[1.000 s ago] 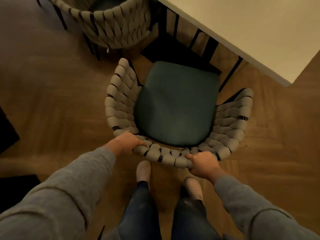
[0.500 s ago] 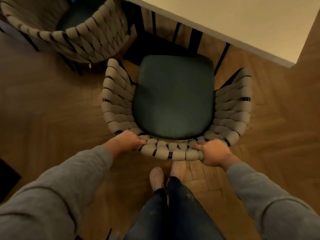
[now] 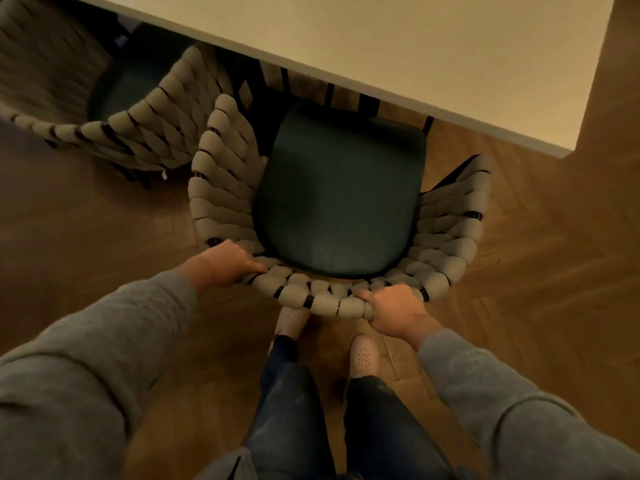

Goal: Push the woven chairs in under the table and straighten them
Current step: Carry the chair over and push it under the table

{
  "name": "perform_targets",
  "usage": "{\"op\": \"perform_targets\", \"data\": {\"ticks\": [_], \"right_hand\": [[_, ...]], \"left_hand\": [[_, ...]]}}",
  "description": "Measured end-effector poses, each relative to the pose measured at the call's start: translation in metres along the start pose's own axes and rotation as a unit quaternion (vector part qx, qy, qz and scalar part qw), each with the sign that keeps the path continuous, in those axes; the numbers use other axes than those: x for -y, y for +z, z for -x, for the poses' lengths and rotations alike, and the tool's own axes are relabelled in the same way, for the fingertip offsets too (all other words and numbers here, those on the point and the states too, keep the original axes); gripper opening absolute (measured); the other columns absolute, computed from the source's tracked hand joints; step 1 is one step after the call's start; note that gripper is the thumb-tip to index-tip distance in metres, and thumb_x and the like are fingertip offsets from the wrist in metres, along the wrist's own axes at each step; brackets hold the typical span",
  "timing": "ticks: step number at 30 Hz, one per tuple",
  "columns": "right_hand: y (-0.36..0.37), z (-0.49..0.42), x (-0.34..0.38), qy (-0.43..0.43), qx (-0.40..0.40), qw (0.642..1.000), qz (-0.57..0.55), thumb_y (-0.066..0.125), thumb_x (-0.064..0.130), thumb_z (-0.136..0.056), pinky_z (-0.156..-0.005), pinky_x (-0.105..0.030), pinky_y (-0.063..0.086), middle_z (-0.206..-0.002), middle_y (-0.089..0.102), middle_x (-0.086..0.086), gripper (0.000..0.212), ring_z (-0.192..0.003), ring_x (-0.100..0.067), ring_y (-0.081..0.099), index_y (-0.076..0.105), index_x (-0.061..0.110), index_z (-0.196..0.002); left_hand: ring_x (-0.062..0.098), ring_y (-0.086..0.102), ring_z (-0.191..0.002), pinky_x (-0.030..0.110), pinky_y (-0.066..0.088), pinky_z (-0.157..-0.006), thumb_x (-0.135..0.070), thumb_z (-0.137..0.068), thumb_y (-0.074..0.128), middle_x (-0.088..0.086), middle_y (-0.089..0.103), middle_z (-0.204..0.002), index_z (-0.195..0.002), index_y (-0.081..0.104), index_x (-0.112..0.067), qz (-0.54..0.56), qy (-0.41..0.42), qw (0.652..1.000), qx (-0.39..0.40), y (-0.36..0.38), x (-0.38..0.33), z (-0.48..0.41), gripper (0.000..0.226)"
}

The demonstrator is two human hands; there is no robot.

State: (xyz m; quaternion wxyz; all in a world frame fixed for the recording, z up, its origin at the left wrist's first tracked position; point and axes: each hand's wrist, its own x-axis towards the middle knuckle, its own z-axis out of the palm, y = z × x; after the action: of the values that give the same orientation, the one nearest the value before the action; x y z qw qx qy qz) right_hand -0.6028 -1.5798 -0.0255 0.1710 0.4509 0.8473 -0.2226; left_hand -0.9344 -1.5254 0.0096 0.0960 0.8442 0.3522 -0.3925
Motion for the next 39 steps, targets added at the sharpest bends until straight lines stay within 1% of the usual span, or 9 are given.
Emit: {"op": "perform_targets", "data": {"ticks": [3, 8, 16, 19, 25, 28, 32, 36, 39], "right_hand": [[-0.013, -0.023, 0.013, 0.02, 0.012, 1.0, -0.004, 0.053, 0.029, -0.088, -0.078, -0.034, 0.043, -0.106, 0.064, 0.001, 0.043, -0.094, -0.02, 0.061, 0.048, 0.035, -0.131], [-0.038, -0.054, 0.027, 0.048, 0.02, 0.999, 0.004, 0.049, 0.026, -0.091, -0.083, -0.035, 0.042, -0.11, 0.064, 0.002, 0.039, -0.1, -0.021, 0.06, 0.049, 0.034, -0.129], [-0.062, -0.093, 0.038, 0.086, 0.018, 0.996, -0.009, 0.049, 0.026, -0.091, -0.089, -0.036, 0.039, -0.112, 0.063, 0.005, 0.043, -0.103, -0.019, 0.059, 0.047, 0.038, -0.132], [-0.073, -0.105, 0.033, 0.094, 0.005, 0.996, 0.001, 0.049, 0.025, -0.092, -0.088, -0.035, 0.04, -0.113, 0.063, 0.005, 0.043, -0.105, -0.018, 0.059, 0.047, 0.037, -0.133], [-0.093, -0.134, 0.036, 0.115, -0.011, 0.993, -0.021, 0.052, 0.025, -0.091, -0.079, -0.031, 0.042, -0.11, 0.065, 0.004, 0.044, -0.102, -0.018, 0.062, 0.048, 0.035, -0.133], [-0.098, -0.147, 0.045, 0.115, -0.015, 0.993, -0.03, 0.052, 0.024, -0.091, -0.081, -0.032, 0.043, -0.11, 0.064, 0.003, 0.041, -0.101, -0.019, 0.061, 0.051, 0.032, -0.131], [-0.094, -0.155, 0.051, 0.107, 0.01, 0.994, -0.032, 0.05, 0.025, -0.091, -0.083, -0.034, 0.044, -0.113, 0.063, 0.0, 0.041, -0.103, -0.021, 0.06, 0.049, 0.031, -0.132], [-0.097, -0.16, 0.047, 0.1, 0.01, 0.994, -0.036, 0.051, 0.025, -0.091, -0.074, -0.031, 0.041, -0.11, 0.063, 0.0, 0.041, -0.099, -0.02, 0.061, 0.048, 0.031, -0.131], [-0.1, -0.164, 0.05, 0.089, 0.008, 0.995, -0.036, 0.051, 0.025, -0.091, -0.078, -0.032, 0.044, -0.113, 0.062, 0.0, 0.04, -0.102, -0.021, 0.06, 0.048, 0.031, -0.131]], "left_hand": [[0.017, 0.05, -0.123, 0.031, 0.041, -0.094, -0.02, -0.098, 0.049, -0.004, 0.049, -0.14, -0.147, 0.028, -0.037, -0.001, -0.001, 1.0, 0.011, 0.004, 0.029, -0.005, 0.056], [0.02, 0.042, -0.132, 0.039, 0.037, -0.105, -0.024, -0.099, 0.048, -0.004, 0.046, -0.143, -0.144, 0.032, -0.037, 0.016, 0.0, 1.0, -0.006, 0.006, 0.07, -0.006, 0.05], [0.02, 0.046, -0.129, 0.041, 0.038, -0.106, -0.027, -0.098, 0.051, -0.001, 0.051, -0.139, -0.142, 0.035, -0.034, 0.0, 0.013, 1.0, -0.024, -0.003, 0.123, -0.018, 0.048], [0.022, 0.046, -0.129, 0.041, 0.039, -0.105, -0.028, -0.098, 0.05, 0.0, 0.051, -0.139, -0.145, 0.031, -0.034, -0.007, 0.019, 1.0, -0.022, -0.012, 0.138, -0.027, 0.05], [0.022, 0.041, -0.134, 0.043, 0.034, -0.109, -0.029, -0.098, 0.05, 0.0, 0.044, -0.145, -0.147, 0.026, -0.037, -0.024, 0.005, 1.0, 0.001, -0.034, 0.176, -0.04, 0.056], [0.022, 0.039, -0.135, 0.044, 0.032, -0.109, -0.029, -0.097, 0.052, -0.002, 0.042, -0.146, -0.146, 0.027, -0.038, -0.029, -0.002, 0.999, 0.014, -0.031, 0.194, -0.045, 0.056], [0.022, 0.038, -0.136, 0.046, 0.031, -0.111, -0.031, -0.097, 0.052, -0.002, 0.043, -0.145, -0.143, 0.032, -0.037, -0.036, -0.003, 0.999, 0.022, -0.015, 0.203, -0.053, 0.051], [0.023, 0.032, -0.14, 0.051, 0.019, -0.117, -0.027, -0.096, 0.053, -0.002, 0.04, -0.148, -0.143, 0.033, -0.037, -0.05, 0.017, 0.998, 0.018, -0.013, 0.213, -0.061, 0.052], [0.024, 0.03, -0.141, 0.052, 0.016, -0.118, -0.027, -0.095, 0.054, -0.002, 0.038, -0.15, -0.143, 0.033, -0.039, -0.058, 0.012, 0.998, 0.021, -0.006, 0.22, -0.065, 0.054]]}}
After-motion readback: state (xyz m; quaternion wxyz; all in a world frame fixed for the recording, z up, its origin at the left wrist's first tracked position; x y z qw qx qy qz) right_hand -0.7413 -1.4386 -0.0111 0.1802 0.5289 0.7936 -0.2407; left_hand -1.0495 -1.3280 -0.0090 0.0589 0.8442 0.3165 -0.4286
